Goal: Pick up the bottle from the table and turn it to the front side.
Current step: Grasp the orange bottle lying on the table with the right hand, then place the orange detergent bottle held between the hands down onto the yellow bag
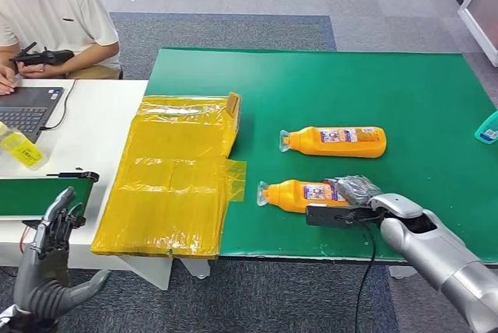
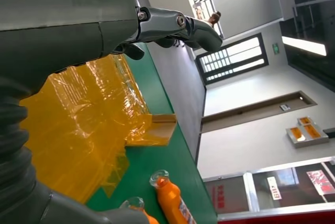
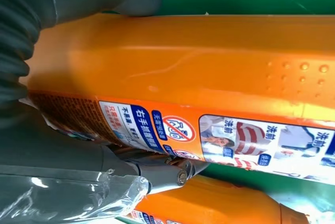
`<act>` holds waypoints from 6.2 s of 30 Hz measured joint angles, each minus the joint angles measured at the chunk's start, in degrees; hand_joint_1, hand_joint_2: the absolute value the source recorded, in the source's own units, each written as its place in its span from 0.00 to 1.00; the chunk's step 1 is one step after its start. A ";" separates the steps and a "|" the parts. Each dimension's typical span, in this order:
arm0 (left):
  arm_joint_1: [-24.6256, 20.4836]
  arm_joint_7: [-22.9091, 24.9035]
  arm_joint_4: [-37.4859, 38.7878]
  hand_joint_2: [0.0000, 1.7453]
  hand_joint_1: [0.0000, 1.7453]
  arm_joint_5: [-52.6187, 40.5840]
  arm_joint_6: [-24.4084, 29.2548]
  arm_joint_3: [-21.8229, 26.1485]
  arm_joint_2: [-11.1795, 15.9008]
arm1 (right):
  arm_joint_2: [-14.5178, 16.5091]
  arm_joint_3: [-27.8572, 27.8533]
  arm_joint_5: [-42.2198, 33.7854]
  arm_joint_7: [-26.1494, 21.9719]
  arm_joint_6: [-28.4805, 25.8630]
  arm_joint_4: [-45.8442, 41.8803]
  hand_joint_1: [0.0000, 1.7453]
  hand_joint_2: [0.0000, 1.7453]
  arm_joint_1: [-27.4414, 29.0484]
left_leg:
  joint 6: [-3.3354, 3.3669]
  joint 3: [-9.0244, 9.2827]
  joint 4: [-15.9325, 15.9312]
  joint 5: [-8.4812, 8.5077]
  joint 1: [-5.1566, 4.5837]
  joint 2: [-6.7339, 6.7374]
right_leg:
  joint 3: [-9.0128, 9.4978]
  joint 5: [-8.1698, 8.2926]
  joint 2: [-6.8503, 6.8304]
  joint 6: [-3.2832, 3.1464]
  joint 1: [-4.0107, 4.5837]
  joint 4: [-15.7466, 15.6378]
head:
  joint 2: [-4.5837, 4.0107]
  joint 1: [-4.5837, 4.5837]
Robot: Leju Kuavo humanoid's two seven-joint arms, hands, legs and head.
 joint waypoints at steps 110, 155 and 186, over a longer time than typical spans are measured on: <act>-25.73 11.62 17.05 1.00 0.00 -13.14 23.68 -40.19 3.96 | 34.66 -16.27 -4.81 -29.53 -22.39 4.68 1.00 1.00 19.11 | -0.21 -0.35 -0.01 0.21 0.06 0.32 | -0.60 0.34 0.34 -0.23 0.07 0.02 | 0.00 -0.01; -23.78 16.10 17.44 1.00 1.00 7.57 13.94 -39.13 3.28 | 34.65 -15.69 -1.42 -27.59 -22.59 -2.27 1.00 1.00 23.51 | -0.27 -0.42 -0.01 0.26 0.09 0.34 | -0.67 0.38 0.39 -0.22 0.12 0.04 | 0.00 -0.01; -21.31 13.58 10.79 1.00 1.00 -35.16 51.56 -29.57 0.78 | 31.63 -16.57 -3.27 -25.52 -23.04 -11.39 0.00 1.00 26.68 | -0.25 -0.45 -0.02 0.28 0.10 0.32 | -0.68 0.38 0.35 -0.23 0.13 0.04 | 0.00 -0.01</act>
